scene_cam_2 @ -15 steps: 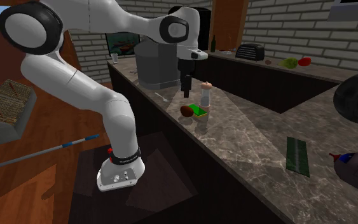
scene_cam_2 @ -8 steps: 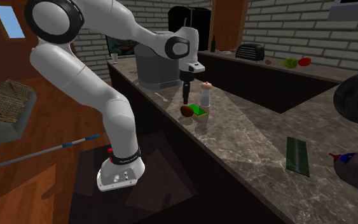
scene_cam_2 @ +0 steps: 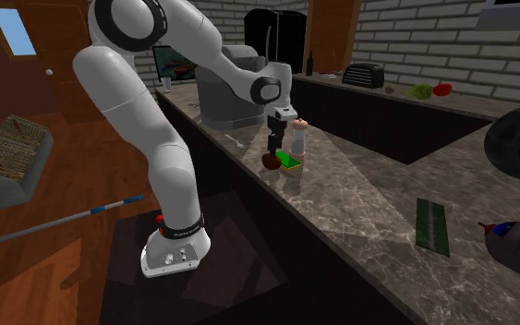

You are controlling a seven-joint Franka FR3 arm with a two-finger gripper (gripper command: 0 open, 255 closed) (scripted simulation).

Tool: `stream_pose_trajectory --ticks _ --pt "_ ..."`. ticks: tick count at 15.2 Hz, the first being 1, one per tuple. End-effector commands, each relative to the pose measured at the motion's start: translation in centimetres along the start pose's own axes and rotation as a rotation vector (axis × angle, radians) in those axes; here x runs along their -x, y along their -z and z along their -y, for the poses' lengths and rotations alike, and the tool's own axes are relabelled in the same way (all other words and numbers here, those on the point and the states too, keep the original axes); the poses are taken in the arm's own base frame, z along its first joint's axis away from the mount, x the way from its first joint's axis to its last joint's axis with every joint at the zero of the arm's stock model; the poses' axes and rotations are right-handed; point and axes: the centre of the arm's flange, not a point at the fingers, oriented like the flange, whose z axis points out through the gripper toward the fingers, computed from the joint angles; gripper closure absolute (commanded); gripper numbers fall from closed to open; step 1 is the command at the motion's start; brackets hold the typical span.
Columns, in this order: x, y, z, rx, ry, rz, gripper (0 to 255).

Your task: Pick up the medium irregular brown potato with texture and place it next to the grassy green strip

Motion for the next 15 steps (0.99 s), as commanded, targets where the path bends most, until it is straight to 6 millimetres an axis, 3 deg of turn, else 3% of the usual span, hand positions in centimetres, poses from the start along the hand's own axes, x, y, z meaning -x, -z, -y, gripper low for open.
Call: stream_pose_trajectory --ticks 1,7,14,15 --pt "0.1 -1.0 0.3 -0.004 -0.014 -0.001 0" --pt "0.1 -3.9 0.3 -0.004 -0.014 -0.001 0" --pt "0.1 -3.9 0.3 -0.004 -0.014 -0.001 0" --pt "0.1 -3.9 0.3 -0.004 -0.014 -0.001 255"
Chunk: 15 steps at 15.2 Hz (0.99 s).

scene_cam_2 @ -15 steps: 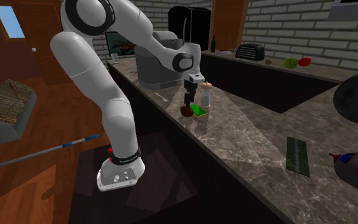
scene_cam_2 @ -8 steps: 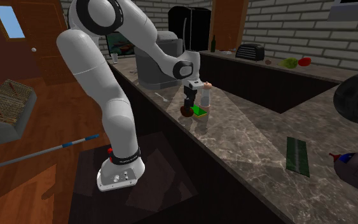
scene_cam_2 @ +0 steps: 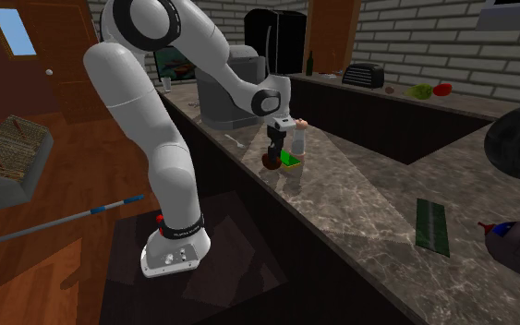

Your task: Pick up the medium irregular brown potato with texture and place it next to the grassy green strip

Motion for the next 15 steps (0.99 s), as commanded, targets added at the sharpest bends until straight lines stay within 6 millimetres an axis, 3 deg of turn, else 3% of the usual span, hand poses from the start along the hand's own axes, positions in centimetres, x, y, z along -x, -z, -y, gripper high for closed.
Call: stream_pose_trajectory --ticks 1,9,15 --pt "0.0 0.0 0.0 0.000 0.000 0.000 255" --pt "0.0 0.0 0.0 0.000 0.000 0.000 255" --pt "0.0 3.2 0.1 0.000 0.000 0.000 255"
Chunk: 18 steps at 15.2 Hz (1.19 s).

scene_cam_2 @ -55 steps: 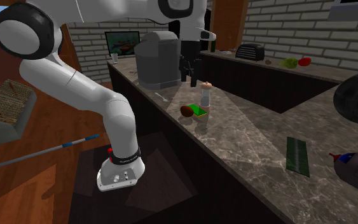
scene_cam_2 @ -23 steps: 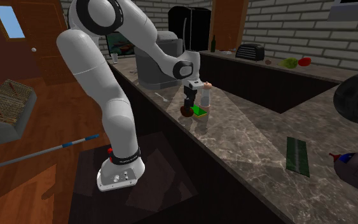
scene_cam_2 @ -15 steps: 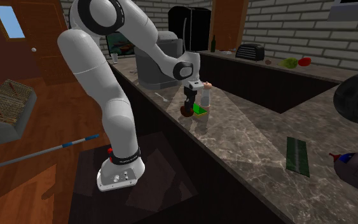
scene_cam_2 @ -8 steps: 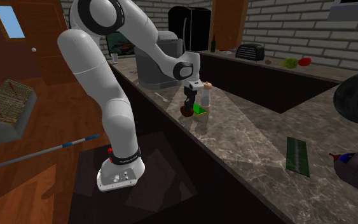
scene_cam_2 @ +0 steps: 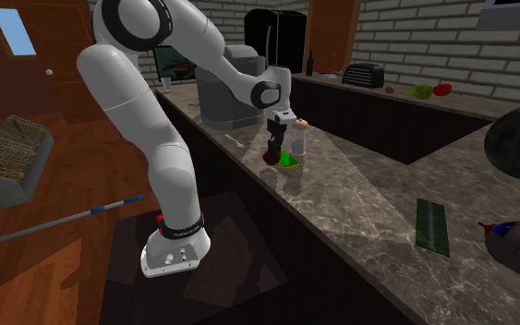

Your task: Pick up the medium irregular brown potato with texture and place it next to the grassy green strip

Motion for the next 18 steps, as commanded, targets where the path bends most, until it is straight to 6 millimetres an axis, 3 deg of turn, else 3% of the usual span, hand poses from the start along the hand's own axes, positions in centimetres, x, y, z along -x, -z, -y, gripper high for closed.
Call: stream_pose_trajectory --ticks 1,18 --pt "0.0 1.1 0.1 0.000 0.000 0.000 255" --pt "0.0 10.1 0.3 0.000 0.000 0.000 255"
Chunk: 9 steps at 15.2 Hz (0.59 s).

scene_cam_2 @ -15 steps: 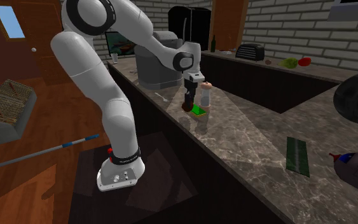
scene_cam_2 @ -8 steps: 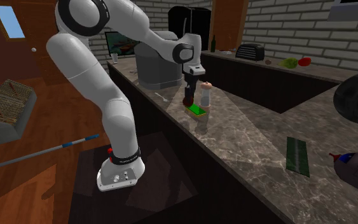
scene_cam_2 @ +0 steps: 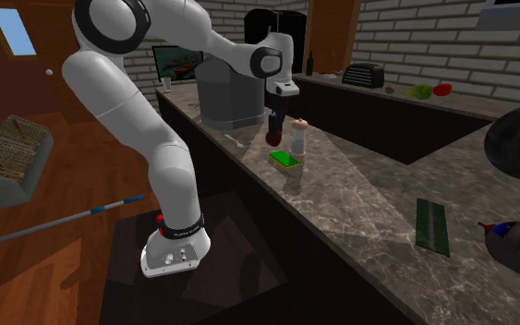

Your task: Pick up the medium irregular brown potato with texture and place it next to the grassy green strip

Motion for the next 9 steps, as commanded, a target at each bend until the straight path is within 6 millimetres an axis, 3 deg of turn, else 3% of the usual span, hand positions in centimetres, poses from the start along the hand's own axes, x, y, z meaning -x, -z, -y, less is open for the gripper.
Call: stream_pose_trajectory --ticks 1,2,9 --pt "0.1 1.1 0.1 0.000 0.000 0.000 255" --pt "0.1 1.3 0.1 0.000 0.000 0.000 255" --pt "-9.1 1.4 1.1 0.000 0.000 0.000 255"
